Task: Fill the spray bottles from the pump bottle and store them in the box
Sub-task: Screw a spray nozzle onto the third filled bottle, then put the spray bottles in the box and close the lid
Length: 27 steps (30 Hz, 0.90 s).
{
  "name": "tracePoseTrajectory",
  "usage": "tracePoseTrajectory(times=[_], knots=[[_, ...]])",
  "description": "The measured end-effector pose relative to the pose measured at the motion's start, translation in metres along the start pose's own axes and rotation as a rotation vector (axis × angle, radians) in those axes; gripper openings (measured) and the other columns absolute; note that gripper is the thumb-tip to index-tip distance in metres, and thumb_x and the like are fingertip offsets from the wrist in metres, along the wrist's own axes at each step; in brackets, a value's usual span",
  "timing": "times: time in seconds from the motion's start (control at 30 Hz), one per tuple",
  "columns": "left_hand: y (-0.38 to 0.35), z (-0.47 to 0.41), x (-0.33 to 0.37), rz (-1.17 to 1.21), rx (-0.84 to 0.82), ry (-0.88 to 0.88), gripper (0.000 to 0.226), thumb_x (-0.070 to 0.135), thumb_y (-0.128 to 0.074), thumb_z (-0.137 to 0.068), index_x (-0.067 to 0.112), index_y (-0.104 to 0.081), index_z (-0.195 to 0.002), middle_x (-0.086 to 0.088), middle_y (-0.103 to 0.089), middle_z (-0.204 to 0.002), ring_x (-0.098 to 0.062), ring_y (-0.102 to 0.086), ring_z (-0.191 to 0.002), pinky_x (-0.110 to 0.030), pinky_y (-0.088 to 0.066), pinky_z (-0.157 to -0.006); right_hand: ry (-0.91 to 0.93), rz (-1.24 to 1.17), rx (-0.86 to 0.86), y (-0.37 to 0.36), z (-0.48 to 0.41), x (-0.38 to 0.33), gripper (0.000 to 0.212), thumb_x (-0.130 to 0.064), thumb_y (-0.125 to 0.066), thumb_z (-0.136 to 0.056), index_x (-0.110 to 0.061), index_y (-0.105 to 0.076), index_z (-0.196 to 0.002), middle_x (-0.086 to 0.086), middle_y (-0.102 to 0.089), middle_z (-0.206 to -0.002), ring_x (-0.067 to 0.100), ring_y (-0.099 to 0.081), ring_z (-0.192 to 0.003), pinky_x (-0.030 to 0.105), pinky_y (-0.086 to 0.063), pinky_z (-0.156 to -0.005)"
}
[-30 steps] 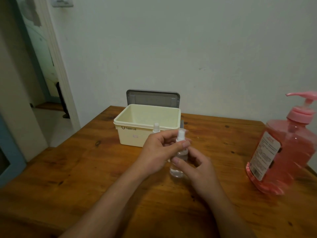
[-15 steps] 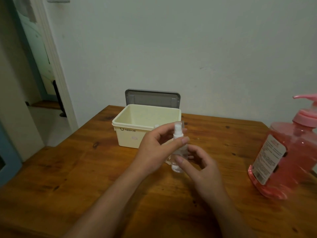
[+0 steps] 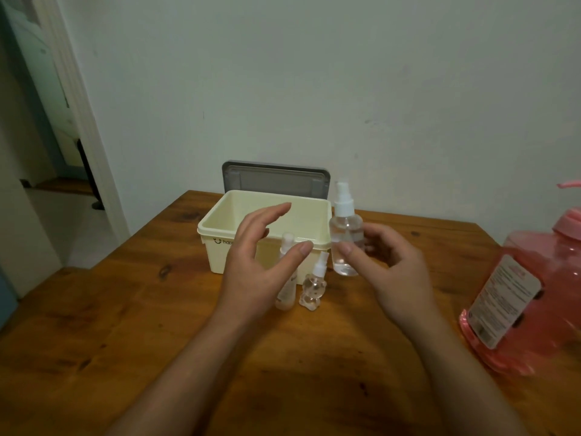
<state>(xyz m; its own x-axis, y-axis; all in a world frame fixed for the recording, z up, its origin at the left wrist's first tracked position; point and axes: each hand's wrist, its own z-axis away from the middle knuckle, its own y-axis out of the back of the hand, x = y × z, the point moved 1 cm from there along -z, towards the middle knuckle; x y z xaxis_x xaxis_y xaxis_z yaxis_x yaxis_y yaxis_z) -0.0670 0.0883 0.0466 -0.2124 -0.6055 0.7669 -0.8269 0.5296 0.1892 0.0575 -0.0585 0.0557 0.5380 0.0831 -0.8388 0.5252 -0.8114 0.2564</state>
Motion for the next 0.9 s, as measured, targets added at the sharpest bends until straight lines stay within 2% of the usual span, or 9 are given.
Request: tracePoseTrajectory(times=[0.13, 0.2, 0.33, 0.47, 0.63, 0.73, 0.8, 0.9], knots=[[0.002, -0.003, -0.008, -0.013, -0.017, 0.027, 0.05, 0.047, -0.068, -0.077, 0.054, -0.048, -0.122, 0.043, -0.044, -0.123, 0.016, -0.041, -0.119, -0.018, -0.042, -0.097, 0.038, 0.041, 0.013, -0.002, -0.022, -0.004, 0.023, -0.034, -0.075, -0.082, -0.043, -0.063, -0.099, -0.018, -0.069, -0.094, 0.0, -0.063, -0.091, 0.017, -0.052, -0.076], [0.002, -0.004, -0.01, -0.009, -0.019, 0.039, 0.05, 0.047, -0.068, -0.076, 0.055, -0.048, -0.121, 0.045, -0.044, -0.122, 0.017, -0.041, -0.118, -0.016, -0.041, -0.095, 0.037, 0.056, 0.006, -0.003, -0.032, -0.006, 0.021, -0.036, -0.075, -0.081, -0.043, -0.063, -0.098, -0.015, -0.069, -0.094, 0.003, -0.064, -0.091, 0.02, -0.054, -0.076], [0.002, -0.007, -0.017, 0.0, -0.018, 0.047, 0.049, 0.045, -0.068, -0.076, 0.052, -0.05, -0.121, 0.035, -0.048, -0.125, 0.011, -0.043, -0.12, -0.014, -0.04, -0.096, 0.017, 0.073, -0.012, -0.009, -0.051, -0.005, 0.025, -0.038, -0.076, -0.08, -0.034, -0.068, -0.104, -0.011, -0.072, -0.097, 0.01, -0.066, -0.093, 0.033, -0.058, -0.082], [0.001, -0.007, -0.023, 0.015, -0.03, 0.051, 0.048, 0.043, -0.068, -0.078, 0.046, -0.052, -0.123, 0.027, -0.053, -0.127, 0.006, -0.047, -0.12, -0.018, -0.042, -0.097, -0.006, 0.123, -0.041, -0.016, -0.066, -0.005, 0.026, -0.038, -0.077, -0.081, -0.031, -0.067, -0.105, -0.011, -0.07, -0.096, 0.008, -0.065, -0.091, 0.03, -0.058, -0.082], [0.002, -0.008, -0.028, 0.023, -0.036, 0.051, 0.047, 0.042, -0.068, -0.08, 0.045, -0.053, -0.124, 0.028, -0.054, -0.125, 0.006, -0.049, -0.118, -0.021, -0.045, -0.095, -0.021, 0.206, -0.099, -0.028, -0.086, -0.006, 0.028, -0.041, -0.076, -0.081, -0.029, -0.069, -0.105, -0.012, -0.069, -0.095, 0.006, -0.064, -0.091, 0.033, -0.057, -0.084], [0.003, -0.009, -0.029, 0.028, -0.034, 0.051, 0.046, 0.048, -0.066, -0.078, 0.046, -0.053, -0.123, 0.029, -0.055, -0.124, 0.007, -0.049, -0.118, -0.018, -0.045, -0.093, -0.032, 0.281, -0.16, -0.036, -0.1, -0.004, 0.025, -0.045, -0.077, -0.079, -0.032, -0.067, -0.099, -0.015, -0.067, -0.09, 0.004, -0.063, -0.087, 0.033, -0.056, -0.084], [0.003, -0.008, -0.032, 0.03, -0.036, 0.054, 0.046, 0.044, -0.068, -0.079, 0.044, -0.054, -0.123, 0.028, -0.055, -0.124, 0.006, -0.05, -0.118, -0.014, -0.045, -0.091, -0.044, 0.365, -0.211, -0.042, -0.11, -0.002, 0.026, -0.047, -0.076, -0.079, -0.034, -0.065, -0.098, -0.016, -0.066, -0.09, 0.004, -0.063, -0.087, 0.034, -0.055, -0.083], [0.004, -0.007, -0.036, 0.023, -0.031, 0.052, 0.048, 0.038, -0.07, -0.08, 0.038, -0.056, -0.126, 0.024, -0.056, -0.124, 0.002, -0.052, -0.117, -0.013, -0.045, -0.093, -0.05, 0.573, -0.305, -0.051, -0.122, 0.001, 0.039, -0.054, -0.072, -0.08, -0.029, -0.066, -0.109, -0.014, -0.066, -0.097, 0.008, -0.062, -0.09, 0.035, -0.055, -0.082]])
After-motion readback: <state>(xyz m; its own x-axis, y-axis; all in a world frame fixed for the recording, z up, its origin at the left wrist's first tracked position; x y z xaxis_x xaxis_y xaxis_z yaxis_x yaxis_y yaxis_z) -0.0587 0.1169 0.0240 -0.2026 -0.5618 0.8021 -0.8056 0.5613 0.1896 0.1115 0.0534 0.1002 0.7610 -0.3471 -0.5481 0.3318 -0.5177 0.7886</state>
